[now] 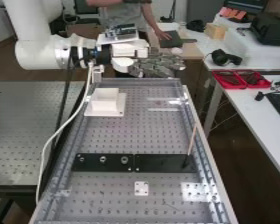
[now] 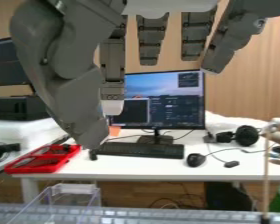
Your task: Grab the pcb board and place it in the clear container
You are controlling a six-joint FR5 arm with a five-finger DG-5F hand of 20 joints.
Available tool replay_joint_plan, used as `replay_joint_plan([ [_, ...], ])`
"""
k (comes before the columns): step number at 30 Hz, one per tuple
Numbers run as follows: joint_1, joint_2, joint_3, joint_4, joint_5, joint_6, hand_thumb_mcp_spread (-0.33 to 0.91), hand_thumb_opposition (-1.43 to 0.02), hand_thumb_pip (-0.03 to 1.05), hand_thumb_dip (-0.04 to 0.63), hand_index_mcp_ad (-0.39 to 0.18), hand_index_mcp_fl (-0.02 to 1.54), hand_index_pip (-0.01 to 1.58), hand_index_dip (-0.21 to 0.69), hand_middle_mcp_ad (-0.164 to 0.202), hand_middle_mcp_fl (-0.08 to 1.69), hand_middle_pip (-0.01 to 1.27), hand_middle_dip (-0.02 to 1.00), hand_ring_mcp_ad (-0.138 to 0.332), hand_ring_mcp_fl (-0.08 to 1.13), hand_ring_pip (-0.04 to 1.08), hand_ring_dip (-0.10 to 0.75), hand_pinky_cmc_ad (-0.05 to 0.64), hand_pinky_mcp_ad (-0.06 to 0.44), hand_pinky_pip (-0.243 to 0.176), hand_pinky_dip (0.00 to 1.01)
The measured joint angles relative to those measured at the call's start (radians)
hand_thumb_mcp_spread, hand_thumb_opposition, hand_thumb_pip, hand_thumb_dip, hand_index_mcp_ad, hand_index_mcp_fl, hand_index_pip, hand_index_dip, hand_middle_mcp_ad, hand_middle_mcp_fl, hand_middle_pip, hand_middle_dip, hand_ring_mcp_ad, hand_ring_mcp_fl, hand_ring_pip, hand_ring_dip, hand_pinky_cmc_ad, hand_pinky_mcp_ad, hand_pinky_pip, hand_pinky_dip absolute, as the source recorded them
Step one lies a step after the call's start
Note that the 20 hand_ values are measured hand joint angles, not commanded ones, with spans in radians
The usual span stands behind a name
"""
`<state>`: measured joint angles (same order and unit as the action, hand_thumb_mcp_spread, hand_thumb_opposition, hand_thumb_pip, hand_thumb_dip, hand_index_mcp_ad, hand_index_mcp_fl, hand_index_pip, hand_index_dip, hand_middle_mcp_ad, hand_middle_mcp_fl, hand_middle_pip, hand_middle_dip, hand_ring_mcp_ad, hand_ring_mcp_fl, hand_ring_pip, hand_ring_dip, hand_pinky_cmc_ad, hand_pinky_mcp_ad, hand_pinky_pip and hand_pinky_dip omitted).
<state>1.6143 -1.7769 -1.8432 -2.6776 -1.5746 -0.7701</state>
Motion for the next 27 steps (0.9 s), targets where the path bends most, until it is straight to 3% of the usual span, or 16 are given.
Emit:
replay_joint_plan([
  [5,-0.028,0.096,-0.050,-0.039,0.089,-0.019,0.40,-0.90,0.67,0.255,-0.136,0.01,1.42,0.086,0.033,0.00,0.14,0.12,0.192,0.00,0.09,0.005,0.312,0.180,-0.079,0.40],
  [16,-0.042,0.200,-0.067,-0.079,0.121,0.006,0.40,-0.90,0.65,0.255,-0.136,0.00,1.41,0.086,0.033,0.00,0.14,0.12,0.192,0.00,0.09,0.005,0.312,0.183,-0.079,0.40],
  [27,-0.044,0.236,-0.058,-0.112,0.131,0.015,0.40,-0.90,0.65,0.255,-0.136,0.00,1.39,0.086,0.033,0.00,0.14,0.12,0.192,0.00,0.10,0.012,0.316,0.180,-0.087,0.40],
])
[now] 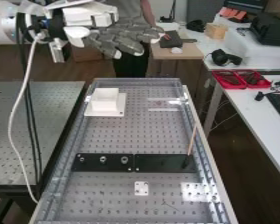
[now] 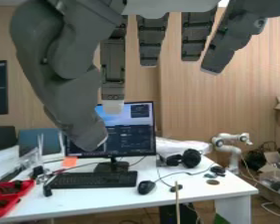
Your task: Grab the pcb board and place it in the clear container
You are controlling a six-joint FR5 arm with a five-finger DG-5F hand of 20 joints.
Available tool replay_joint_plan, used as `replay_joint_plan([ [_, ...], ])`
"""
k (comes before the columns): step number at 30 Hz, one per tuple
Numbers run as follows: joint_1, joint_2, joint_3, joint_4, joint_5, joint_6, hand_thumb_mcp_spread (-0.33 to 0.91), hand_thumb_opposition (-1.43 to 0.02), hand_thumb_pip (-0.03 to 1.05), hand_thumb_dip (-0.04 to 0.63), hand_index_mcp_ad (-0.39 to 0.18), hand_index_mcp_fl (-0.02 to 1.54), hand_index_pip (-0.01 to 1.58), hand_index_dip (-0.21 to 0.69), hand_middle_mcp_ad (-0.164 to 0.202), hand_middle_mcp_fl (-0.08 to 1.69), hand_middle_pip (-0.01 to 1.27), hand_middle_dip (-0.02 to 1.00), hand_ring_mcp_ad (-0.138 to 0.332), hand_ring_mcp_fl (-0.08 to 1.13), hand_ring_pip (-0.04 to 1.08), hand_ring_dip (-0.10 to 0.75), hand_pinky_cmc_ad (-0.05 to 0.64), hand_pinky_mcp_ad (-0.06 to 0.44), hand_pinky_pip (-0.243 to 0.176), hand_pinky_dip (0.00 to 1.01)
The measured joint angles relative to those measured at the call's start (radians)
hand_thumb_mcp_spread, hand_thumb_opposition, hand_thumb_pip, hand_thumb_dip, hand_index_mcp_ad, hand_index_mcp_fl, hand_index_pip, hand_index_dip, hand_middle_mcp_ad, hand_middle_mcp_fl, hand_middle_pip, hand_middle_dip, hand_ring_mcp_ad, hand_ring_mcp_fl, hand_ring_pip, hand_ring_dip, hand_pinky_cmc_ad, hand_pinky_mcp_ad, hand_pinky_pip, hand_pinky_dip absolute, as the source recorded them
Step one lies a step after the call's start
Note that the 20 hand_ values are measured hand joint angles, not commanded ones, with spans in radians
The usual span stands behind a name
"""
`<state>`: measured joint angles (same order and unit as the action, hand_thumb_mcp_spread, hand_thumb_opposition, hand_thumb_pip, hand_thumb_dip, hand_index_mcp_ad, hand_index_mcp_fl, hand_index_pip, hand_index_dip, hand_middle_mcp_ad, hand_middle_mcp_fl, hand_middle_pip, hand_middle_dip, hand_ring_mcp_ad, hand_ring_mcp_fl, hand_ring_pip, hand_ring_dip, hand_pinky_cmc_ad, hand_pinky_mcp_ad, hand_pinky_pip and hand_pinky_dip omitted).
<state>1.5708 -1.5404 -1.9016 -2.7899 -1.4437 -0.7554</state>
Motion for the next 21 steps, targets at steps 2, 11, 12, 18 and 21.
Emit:
replay_joint_plan([
  [2,-0.002,-0.002,0.007,-0.010,-0.003,0.002,0.40,-0.90,0.65,0.255,-0.136,0.00,1.39,0.086,0.033,0.00,0.14,0.12,0.192,0.00,0.10,0.012,0.312,0.180,-0.091,0.40],
  [11,-0.012,-0.008,0.023,-0.035,-0.024,0.014,0.40,-0.90,0.62,0.255,-0.136,0.01,1.39,0.087,0.033,0.00,0.14,0.12,0.192,0.00,0.10,0.012,0.316,0.182,-0.091,0.40],
  [12,-0.012,-0.008,0.023,-0.035,-0.025,0.014,0.40,-0.90,0.62,0.255,-0.136,0.01,1.39,0.089,0.033,0.00,0.14,0.12,0.192,0.00,0.10,0.012,0.312,0.182,-0.091,0.40],
  [18,-0.015,0.003,0.025,-0.067,-0.021,0.013,0.38,-0.87,0.58,0.255,-0.136,0.00,1.17,0.089,0.033,0.00,0.14,0.12,0.192,0.00,0.10,0.014,0.316,0.183,-0.093,0.40],
  [21,-0.016,0.015,0.023,-0.074,-0.018,0.015,0.34,-0.84,0.55,0.237,-0.136,0.00,0.83,0.089,0.033,0.00,0.14,0.12,0.192,0.00,0.10,0.014,0.316,0.195,-0.089,0.46],
])
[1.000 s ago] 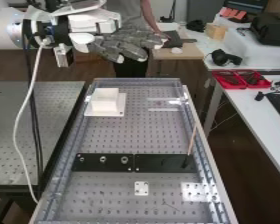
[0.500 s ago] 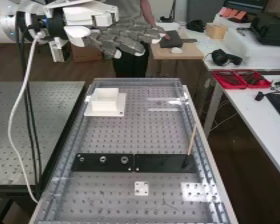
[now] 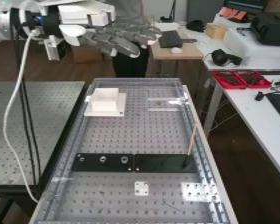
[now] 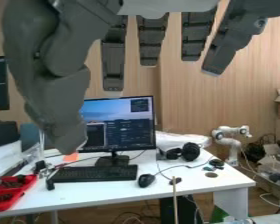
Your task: Grab the pcb board and place it in the clear container
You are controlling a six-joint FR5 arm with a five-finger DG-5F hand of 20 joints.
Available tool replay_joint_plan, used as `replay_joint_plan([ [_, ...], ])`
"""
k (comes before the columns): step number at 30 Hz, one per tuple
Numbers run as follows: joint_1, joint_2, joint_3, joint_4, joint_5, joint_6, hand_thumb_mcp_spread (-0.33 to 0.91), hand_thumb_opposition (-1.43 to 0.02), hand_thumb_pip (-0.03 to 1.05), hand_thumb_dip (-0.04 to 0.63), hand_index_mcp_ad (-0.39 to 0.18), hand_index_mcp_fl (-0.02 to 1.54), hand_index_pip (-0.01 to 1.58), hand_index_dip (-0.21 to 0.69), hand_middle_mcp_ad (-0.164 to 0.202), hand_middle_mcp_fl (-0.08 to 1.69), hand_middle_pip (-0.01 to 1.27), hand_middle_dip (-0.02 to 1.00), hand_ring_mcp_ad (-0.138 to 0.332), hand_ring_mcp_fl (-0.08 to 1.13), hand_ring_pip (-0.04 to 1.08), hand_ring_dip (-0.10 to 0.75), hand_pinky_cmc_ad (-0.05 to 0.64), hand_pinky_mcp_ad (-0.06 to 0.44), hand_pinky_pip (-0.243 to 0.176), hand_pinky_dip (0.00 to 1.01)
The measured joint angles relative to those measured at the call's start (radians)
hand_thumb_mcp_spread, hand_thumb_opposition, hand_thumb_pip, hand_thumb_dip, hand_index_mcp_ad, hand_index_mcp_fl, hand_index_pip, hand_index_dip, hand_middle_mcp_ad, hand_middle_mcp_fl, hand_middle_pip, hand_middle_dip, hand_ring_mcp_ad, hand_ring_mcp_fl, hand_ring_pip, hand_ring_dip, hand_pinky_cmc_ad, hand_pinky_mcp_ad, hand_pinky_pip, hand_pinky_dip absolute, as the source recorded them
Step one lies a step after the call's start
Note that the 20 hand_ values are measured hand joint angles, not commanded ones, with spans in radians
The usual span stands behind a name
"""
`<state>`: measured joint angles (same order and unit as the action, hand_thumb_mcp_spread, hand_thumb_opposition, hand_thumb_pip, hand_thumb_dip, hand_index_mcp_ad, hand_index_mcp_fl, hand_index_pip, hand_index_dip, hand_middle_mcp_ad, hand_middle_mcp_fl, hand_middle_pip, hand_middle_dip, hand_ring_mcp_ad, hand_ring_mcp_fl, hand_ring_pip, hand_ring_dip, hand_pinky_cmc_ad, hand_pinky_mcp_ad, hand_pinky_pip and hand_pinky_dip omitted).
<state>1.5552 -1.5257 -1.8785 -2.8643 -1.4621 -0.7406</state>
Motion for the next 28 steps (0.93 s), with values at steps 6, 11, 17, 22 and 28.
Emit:
replay_joint_plan([
  [6,0.006,0.021,-0.009,0.000,0.013,-0.008,0.30,-0.81,0.50,0.188,-0.108,0.01,0.38,0.138,0.031,0.01,0.13,0.13,0.188,0.00,0.10,0.017,0.323,0.250,-0.105,0.52],
  [11,0.010,0.024,-0.009,-0.003,0.013,-0.006,0.30,-0.79,0.50,0.173,-0.106,0.02,0.23,0.187,0.031,0.00,0.14,0.13,0.188,0.00,0.09,0.023,0.328,0.265,-0.105,0.54],
  [17,0.013,0.028,-0.004,-0.019,0.018,-0.010,0.30,-0.77,0.50,0.164,-0.106,0.04,0.15,0.201,0.031,0.00,0.14,0.13,0.192,0.00,0.09,0.023,0.351,0.265,-0.112,0.54],
  [22,0.015,0.029,-0.003,-0.023,0.019,-0.009,0.30,-0.77,0.50,0.164,-0.106,0.04,0.13,0.201,0.031,0.00,0.13,0.13,0.192,0.00,0.09,0.023,0.353,0.265,-0.112,0.54],
  [28,0.014,0.027,-0.003,-0.023,0.018,-0.008,0.30,-0.77,0.50,0.164,-0.106,0.05,0.12,0.215,0.031,0.00,0.14,0.13,0.192,0.00,0.09,0.023,0.353,0.265,-0.112,0.54],
])
